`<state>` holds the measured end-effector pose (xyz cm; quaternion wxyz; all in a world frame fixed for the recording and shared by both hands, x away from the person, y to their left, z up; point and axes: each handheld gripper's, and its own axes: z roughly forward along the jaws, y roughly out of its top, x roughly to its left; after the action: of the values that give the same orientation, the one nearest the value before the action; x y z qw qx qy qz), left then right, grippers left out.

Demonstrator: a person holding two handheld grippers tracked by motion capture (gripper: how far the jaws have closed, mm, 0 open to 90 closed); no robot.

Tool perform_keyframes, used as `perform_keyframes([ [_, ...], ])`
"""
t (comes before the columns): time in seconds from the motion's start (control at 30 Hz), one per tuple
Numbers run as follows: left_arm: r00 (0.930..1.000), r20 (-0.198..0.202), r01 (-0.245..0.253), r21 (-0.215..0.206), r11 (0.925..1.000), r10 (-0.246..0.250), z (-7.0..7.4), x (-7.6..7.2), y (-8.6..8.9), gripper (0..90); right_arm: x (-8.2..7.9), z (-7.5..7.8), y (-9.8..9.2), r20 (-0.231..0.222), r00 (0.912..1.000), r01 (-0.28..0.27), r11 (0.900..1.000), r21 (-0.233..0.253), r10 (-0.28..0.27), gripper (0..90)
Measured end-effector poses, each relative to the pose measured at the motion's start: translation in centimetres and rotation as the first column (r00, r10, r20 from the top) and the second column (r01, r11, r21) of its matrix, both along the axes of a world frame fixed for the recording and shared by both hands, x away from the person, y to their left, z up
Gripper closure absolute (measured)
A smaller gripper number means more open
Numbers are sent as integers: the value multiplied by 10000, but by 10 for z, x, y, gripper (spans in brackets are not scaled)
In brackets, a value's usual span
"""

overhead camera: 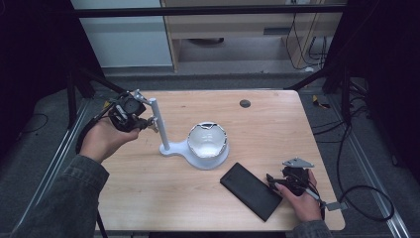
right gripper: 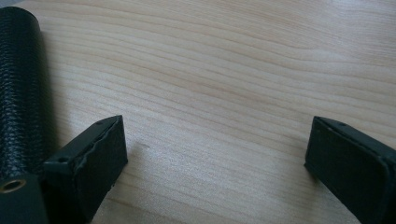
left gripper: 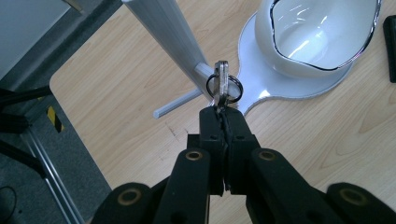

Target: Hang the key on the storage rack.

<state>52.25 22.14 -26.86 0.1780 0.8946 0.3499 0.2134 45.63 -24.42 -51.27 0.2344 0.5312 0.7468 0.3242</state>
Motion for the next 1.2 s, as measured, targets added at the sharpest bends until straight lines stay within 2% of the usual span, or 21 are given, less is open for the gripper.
perform_keyframes([
  [0.1,9997,-230,-87,-157,9998,83,-2,5,4,877,0,0,0,17,10000,-17,10000,-8,17,56],
  [0.13,9993,-352,-93,-374,9993,80,-3,6,6,876,0,0,0,17,10000,-25,10000,-11,25,57],
  [0.2,9993,-364,-76,-400,9992,61,-3,6,7,875,0,0,0,18,10000,-29,10000,-9,30,56],
  [0.53,10000,22,22,-503,9987,-21,-1,4,4,870,0,0,1,13,10000,-38,10000,34,37,53],
  [0.63,10000,62,77,-220,9997,-75,0,3,1,873,0,0,1,12,10000,-39,10000,32,39,53],
  [0.87,9994,330,124,-401,9991,-111,5,2,-1,875,0,0,1,0,10000,-30,10000,70,30,53],
  [0.93,9991,395,166,-334,9993,-153,6,1,-3,876,0,0,1,2,10000,-47,10000,36,47,53],
  [1.2,9991,409,145,-223,9996,-136,5,3,-3,876,-1,0,1,-23,10000,-29,10000,50,29,53],
])
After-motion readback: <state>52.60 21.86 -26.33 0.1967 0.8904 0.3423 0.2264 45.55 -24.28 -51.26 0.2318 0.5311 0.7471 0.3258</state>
